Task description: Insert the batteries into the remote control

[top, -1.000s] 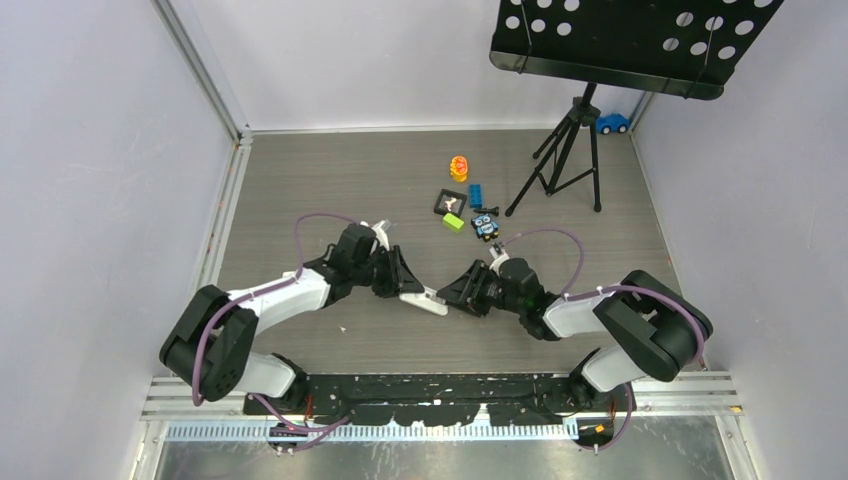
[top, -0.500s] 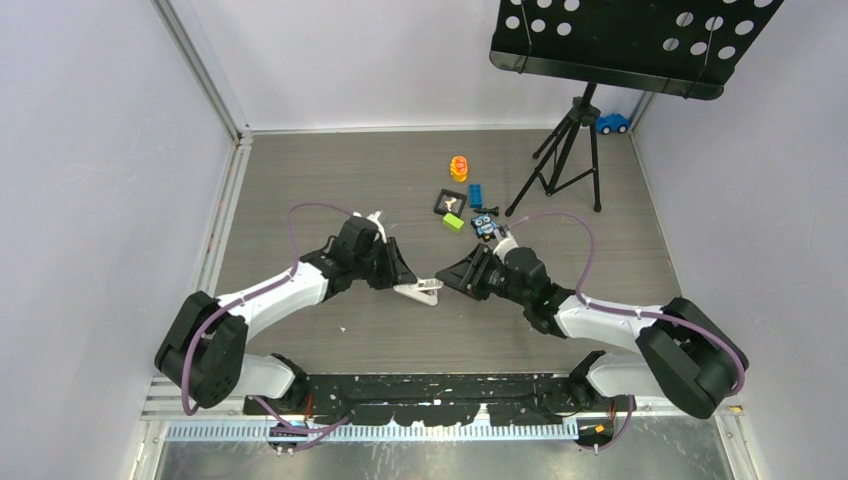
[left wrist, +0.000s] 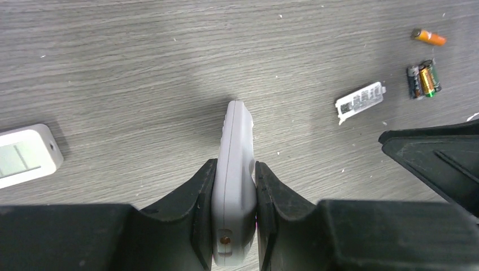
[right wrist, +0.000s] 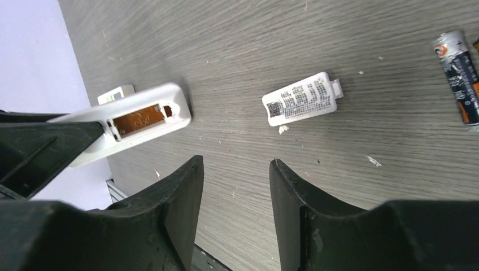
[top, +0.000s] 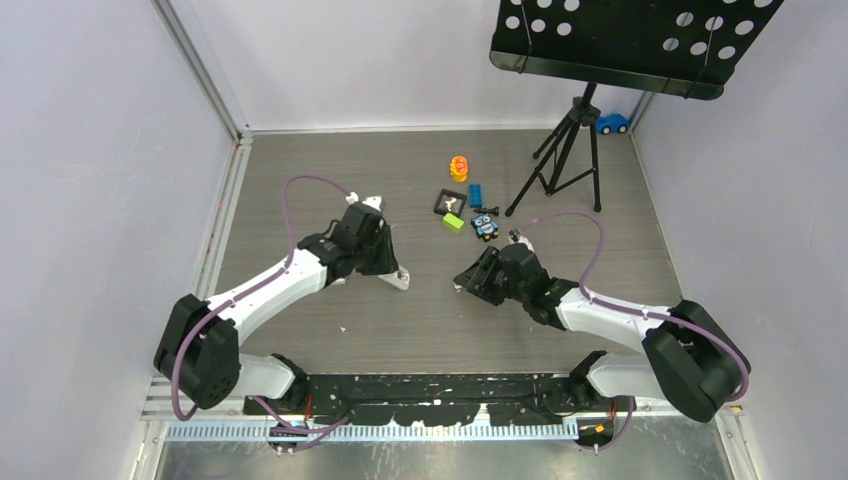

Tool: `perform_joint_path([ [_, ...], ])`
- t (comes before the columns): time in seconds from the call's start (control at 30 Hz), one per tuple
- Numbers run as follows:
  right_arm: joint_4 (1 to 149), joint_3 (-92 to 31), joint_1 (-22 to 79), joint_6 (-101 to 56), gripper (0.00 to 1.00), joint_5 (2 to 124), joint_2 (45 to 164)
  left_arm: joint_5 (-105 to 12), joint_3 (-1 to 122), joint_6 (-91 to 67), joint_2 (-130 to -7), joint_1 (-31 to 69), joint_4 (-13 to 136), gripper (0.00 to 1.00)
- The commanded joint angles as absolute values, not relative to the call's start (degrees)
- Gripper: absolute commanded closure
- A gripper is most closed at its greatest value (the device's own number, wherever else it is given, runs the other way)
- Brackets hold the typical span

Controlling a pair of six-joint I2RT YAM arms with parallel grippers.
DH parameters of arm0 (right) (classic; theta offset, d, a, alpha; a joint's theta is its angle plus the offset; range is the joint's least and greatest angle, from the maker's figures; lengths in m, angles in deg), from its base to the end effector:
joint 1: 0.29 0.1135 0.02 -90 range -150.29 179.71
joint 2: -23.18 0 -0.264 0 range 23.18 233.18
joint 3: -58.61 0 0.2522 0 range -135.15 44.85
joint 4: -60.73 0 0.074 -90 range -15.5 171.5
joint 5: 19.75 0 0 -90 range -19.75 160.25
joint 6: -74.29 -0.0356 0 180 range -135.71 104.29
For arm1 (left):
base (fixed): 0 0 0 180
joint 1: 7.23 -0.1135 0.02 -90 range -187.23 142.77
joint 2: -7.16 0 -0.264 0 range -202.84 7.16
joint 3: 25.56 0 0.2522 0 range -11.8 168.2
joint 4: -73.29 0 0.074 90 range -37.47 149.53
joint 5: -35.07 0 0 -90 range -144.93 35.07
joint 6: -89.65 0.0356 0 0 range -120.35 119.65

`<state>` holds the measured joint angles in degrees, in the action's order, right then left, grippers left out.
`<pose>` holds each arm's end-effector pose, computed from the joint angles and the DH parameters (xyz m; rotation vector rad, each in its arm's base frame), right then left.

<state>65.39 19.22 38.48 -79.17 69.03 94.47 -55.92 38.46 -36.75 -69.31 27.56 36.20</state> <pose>0.1847 0.1493 0.1650 0.5008 2.3483 0.9569 0.2267 -0.1568 0.2324 -0.0432 2.5079 -0.5204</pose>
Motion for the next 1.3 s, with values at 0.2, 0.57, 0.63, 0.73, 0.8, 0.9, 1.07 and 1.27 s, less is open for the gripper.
perform_joint_path([
  [0.2,62.5,13.0,38.5,-58.5,0.27,50.2,86.9,-33.2,43.9,-21.7,-65.3,27.5,33.2,1.0],
  [0.57,65.1,10.1,38.5,-42.9,0.23,30.7,80.5,-5.6,41.8,-20.5,-59.3,27.9,39.1,1.0],
  [0.63,68.0,8.3,38.5,-41.7,0.23,24.1,81.1,-3.1,41.6,-20.1,-58.4,29.1,40.2,1.0],
  [0.73,73.5,5.4,38.6,-39.0,0.25,17.9,83.0,-2.5,40.9,-19.6,-56.9,30.4,41.1,1.0],
  [0.8,75.5,4.4,39.1,-38.0,0.27,15.5,84.0,-2.6,40.6,-19.9,-56.4,30.5,41.5,1.0],
  [0.9,77.9,3.6,40.2,-36.8,0.35,14.5,84.8,-3.1,40.4,-20.4,-56.2,30.5,42.0,1.0],
  [1.07,77.9,3.0,41.7,-36.9,0.41,11.6,86.7,-2.6,40.7,-21.3,-56.0,30.5,42.9,1.0],
  [1.27,77.9,1.9,42.5,-37.6,0.64,11.0,87.6,-1.6,41.4,-22.7,-54.3,30.5,44.7,1.0],
])
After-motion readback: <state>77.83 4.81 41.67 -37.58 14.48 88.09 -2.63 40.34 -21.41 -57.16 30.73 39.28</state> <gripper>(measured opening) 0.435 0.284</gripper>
